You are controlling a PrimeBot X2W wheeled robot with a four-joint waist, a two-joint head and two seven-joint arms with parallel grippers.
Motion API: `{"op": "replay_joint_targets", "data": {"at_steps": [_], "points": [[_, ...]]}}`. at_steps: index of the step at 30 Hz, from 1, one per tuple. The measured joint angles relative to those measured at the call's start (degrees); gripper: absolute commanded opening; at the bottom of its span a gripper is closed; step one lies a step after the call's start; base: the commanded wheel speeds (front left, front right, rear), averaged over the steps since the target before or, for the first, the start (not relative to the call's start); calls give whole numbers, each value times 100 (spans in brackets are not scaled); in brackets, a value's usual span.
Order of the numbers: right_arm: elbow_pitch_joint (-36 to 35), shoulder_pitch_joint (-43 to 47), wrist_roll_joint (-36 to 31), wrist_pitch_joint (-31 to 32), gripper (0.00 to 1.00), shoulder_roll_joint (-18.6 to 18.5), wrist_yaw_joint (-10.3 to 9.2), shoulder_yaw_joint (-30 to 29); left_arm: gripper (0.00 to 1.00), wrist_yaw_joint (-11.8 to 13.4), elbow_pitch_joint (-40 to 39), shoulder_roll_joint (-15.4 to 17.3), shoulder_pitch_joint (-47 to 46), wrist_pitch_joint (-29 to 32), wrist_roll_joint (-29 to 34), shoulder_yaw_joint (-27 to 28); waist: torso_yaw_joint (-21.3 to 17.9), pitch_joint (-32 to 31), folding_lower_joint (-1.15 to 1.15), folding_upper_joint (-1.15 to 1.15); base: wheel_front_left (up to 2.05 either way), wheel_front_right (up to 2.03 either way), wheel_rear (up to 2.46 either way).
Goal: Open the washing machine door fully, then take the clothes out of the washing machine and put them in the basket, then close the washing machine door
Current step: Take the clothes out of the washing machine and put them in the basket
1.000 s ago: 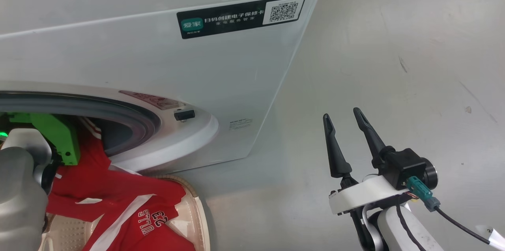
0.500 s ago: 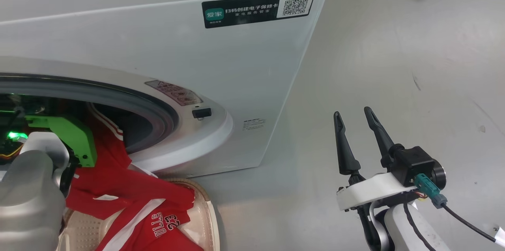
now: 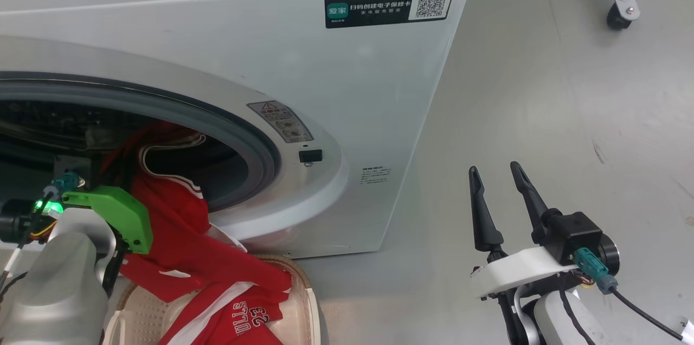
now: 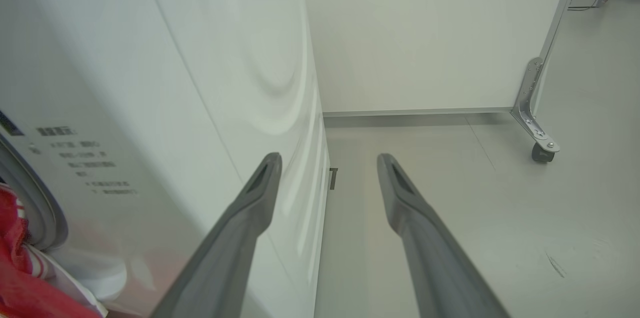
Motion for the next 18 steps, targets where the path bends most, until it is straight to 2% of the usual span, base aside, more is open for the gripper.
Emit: {"op": "replay_joint_targets", "data": {"at_steps": [10, 18], "points": [[71, 146, 59, 0, 100, 2, 7, -58, 0, -7, -380, 69, 545, -149, -76, -14, 151, -329, 0, 0, 0, 0, 0], [99, 342, 58, 0, 100, 4, 58, -232, 0, -7, -981, 264, 1083, -148, -119, -38, 259, -567, 0, 0, 0, 0, 0]]}}
